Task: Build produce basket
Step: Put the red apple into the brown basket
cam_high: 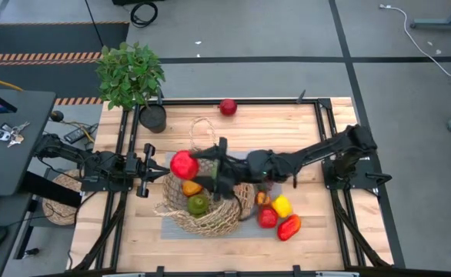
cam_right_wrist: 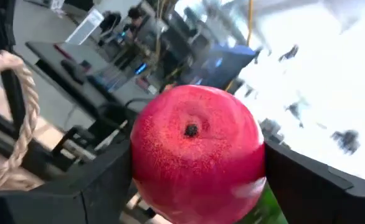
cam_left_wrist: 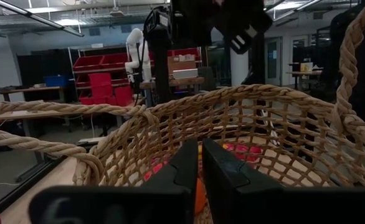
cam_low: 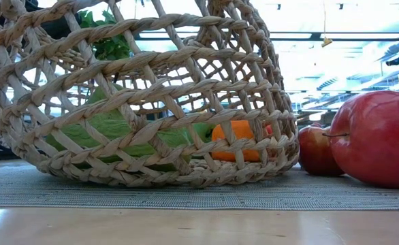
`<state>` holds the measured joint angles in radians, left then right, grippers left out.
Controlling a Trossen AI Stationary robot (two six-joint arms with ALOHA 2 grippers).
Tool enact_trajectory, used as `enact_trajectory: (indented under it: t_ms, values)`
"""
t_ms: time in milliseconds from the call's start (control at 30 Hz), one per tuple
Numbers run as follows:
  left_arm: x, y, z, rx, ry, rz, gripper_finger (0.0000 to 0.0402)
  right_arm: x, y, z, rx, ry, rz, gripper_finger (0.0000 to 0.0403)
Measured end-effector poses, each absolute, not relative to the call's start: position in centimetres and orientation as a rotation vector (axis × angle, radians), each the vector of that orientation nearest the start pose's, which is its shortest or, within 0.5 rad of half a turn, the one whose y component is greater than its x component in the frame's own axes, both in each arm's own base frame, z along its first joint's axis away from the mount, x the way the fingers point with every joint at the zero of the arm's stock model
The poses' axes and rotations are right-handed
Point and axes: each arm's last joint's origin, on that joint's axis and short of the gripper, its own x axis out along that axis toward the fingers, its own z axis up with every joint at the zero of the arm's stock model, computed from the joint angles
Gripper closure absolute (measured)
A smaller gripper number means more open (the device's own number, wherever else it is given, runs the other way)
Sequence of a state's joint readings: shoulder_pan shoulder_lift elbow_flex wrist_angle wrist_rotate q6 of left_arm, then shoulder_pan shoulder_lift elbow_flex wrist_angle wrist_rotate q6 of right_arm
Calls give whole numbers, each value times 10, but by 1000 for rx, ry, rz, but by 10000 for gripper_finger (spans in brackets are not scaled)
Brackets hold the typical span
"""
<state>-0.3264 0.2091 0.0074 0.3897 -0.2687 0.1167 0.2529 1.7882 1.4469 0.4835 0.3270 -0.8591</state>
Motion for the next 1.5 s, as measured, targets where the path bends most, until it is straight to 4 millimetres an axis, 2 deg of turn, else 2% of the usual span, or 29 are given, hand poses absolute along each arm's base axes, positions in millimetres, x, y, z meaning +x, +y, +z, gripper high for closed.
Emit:
enact_trajectory:
  t_ms: [133,233,467,833,1000,1067,1267,1500]
  values:
    - [105,-27,186,61,-183,-47,366,428,86,353,-709,6,-103,60]
    - [105,-27,186,61,-183,-47,366,442,84,349,-720,142,-42,60]
    - [105,-27,185,62,-180,-47,374,467,89,312,-861,383,70,60]
    - [104,-27,187,59,-189,-44,369,467,89,306,-884,403,148,60]
    - [105,-27,186,62,-181,-46,374,465,93,322,-907,323,102,60]
    - [105,-27,186,61,-181,-46,372,464,94,321,-906,326,129,60]
    - [105,-27,186,62,-181,-46,365,461,92,308,-839,408,274,60]
    - [105,-27,186,62,-181,-46,374,454,74,292,-691,614,295,59]
